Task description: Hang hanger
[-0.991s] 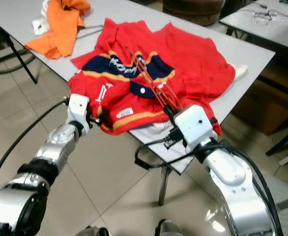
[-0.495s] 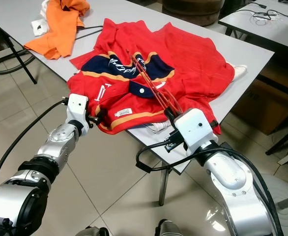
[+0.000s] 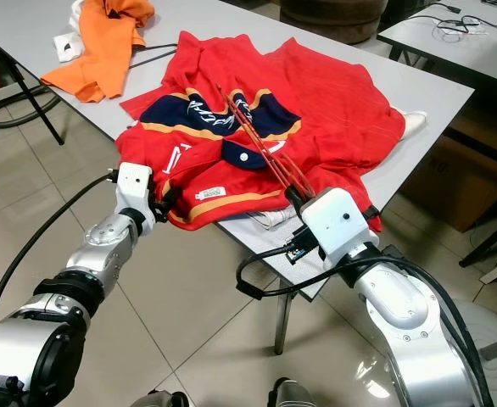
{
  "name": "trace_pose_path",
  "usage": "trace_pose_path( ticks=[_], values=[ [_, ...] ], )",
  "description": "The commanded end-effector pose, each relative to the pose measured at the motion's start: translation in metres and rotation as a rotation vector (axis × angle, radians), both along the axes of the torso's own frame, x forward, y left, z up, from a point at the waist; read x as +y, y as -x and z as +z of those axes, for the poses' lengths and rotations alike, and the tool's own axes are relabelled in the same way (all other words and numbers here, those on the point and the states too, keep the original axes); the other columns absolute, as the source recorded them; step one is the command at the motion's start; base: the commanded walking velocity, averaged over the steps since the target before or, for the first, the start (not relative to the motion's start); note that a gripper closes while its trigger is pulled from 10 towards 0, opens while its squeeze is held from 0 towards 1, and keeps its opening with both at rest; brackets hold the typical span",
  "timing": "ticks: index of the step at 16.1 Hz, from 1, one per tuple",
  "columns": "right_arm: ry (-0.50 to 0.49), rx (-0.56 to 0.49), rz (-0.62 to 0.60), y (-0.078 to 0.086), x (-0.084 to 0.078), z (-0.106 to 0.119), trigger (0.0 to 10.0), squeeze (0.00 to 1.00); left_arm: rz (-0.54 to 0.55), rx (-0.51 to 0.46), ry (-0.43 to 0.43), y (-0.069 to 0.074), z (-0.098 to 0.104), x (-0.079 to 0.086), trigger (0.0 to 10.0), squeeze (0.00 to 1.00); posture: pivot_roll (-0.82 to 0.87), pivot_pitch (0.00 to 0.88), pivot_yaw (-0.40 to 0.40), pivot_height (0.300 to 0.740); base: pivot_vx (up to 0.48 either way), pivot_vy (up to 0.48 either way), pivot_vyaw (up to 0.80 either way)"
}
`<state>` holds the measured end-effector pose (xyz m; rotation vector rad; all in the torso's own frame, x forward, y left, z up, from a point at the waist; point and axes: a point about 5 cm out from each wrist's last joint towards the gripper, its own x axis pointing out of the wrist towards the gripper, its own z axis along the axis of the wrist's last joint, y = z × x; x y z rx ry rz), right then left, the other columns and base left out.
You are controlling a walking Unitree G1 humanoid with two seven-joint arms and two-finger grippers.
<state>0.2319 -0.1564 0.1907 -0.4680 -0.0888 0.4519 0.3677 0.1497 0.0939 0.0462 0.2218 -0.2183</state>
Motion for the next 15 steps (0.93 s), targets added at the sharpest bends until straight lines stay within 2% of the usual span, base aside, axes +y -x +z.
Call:
trace_pose_path(
  ticks=[1,6,7,8,9,10,11,13,15],
  values=[
    [0.010,-0.022,0.024,0.003,0.003,0.003,10.0,0.00,0.016,0.041,-0.006,0.006,-0.010,0.005,0.0,0.00,-0.16,0.127,0.088,0.740,0.000,0.000,0.00],
    [0.019,-0.016,0.013,0.004,0.000,0.002,10.0,0.00,0.021,-0.010,0.001,0.014,-0.012,0.006,0.0,0.00,-0.16,0.134,0.086,0.740,0.000,0.000,0.00],
    [0.021,-0.016,0.011,0.004,0.000,0.002,10.0,0.00,0.040,-0.036,-0.021,0.017,-0.011,0.008,0.0,0.00,-0.16,0.135,0.085,0.740,0.000,0.000,0.00],
    [0.022,-0.015,0.011,0.005,-0.001,0.002,10.0,0.00,0.053,-0.047,-0.038,0.019,-0.011,0.009,7.5,0.00,-0.16,0.137,0.085,0.740,0.000,0.000,0.00],
    [0.028,-0.011,0.016,0.005,-0.001,0.002,10.0,0.00,0.053,-0.078,-0.037,0.023,-0.009,0.008,10.0,0.00,-0.16,0.139,0.083,0.740,0.000,0.000,0.00],
    [0.030,-0.010,0.014,0.005,-0.003,0.002,10.0,0.00,0.022,-0.117,0.009,0.028,-0.006,0.000,10.0,1.00,-0.16,0.139,0.083,0.740,0.000,0.000,0.00],
    [0.029,-0.010,0.011,0.006,-0.003,0.002,10.0,0.00,-0.022,-0.131,0.058,0.033,-0.005,-0.009,10.0,1.00,-0.16,0.149,0.079,0.740,0.000,0.000,0.00],
    [0.030,-0.008,0.013,0.006,-0.003,0.003,10.0,0.00,-0.117,-0.117,0.038,0.041,-0.009,-0.025,10.0,1.00,-0.16,0.154,0.078,0.740,0.000,0.000,0.00],
    [0.033,-0.007,0.014,0.006,-0.004,0.003,10.0,0.00,-0.078,-0.104,0.011,0.041,-0.011,-0.024,10.0,1.00,-0.16,0.155,0.078,0.740,0.000,0.000,0.00]
  ],
)
